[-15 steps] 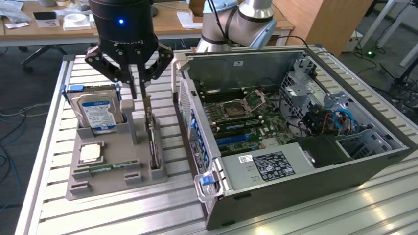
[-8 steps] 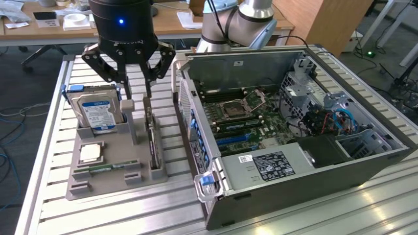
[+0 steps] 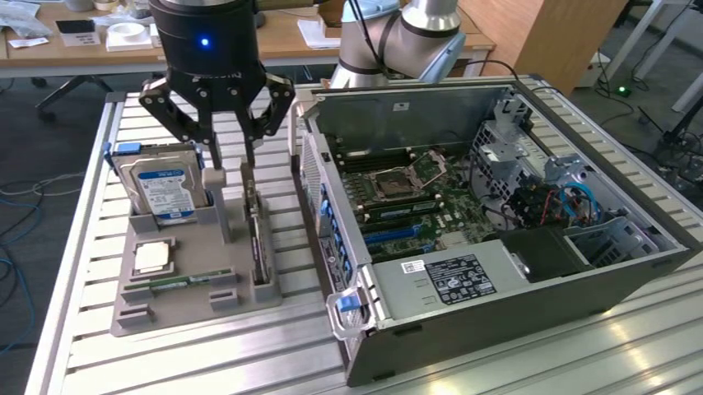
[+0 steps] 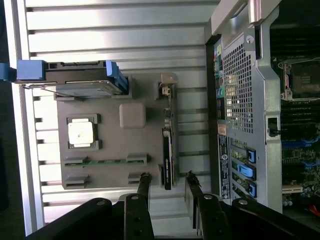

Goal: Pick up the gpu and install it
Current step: 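Pick up the gpu and move the gpu toward the slot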

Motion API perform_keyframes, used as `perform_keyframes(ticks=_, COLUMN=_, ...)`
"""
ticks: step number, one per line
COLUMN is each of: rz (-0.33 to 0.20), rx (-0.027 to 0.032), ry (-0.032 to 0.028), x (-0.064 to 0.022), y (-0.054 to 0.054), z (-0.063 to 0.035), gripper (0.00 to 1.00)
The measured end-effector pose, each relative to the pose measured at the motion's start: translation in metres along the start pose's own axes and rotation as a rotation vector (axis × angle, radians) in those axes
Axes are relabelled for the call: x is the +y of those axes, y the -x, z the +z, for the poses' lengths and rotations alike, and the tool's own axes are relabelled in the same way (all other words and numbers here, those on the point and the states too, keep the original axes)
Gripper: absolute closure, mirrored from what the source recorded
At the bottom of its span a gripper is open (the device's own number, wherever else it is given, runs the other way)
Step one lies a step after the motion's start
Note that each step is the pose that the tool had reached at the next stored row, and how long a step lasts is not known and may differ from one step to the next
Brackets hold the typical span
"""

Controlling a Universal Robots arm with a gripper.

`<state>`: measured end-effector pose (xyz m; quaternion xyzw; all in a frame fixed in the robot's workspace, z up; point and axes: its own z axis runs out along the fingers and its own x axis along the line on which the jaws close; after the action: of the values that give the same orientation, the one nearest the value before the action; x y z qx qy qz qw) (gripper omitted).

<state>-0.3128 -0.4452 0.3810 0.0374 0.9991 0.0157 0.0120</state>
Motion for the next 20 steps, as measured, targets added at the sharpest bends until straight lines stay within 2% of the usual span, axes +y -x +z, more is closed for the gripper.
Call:
perform_keyframes(ticks=13, rz=0.0, rx=0.0, ry=0.0003, x=-0.0001, y=0.0, z=0.002, gripper=0.58)
perform_keyframes(ticks=20, rz=0.0, rx=-0.0001, ry=0.0003, x=-0.0003, y=-0.0002, z=0.0079, gripper=0.58)
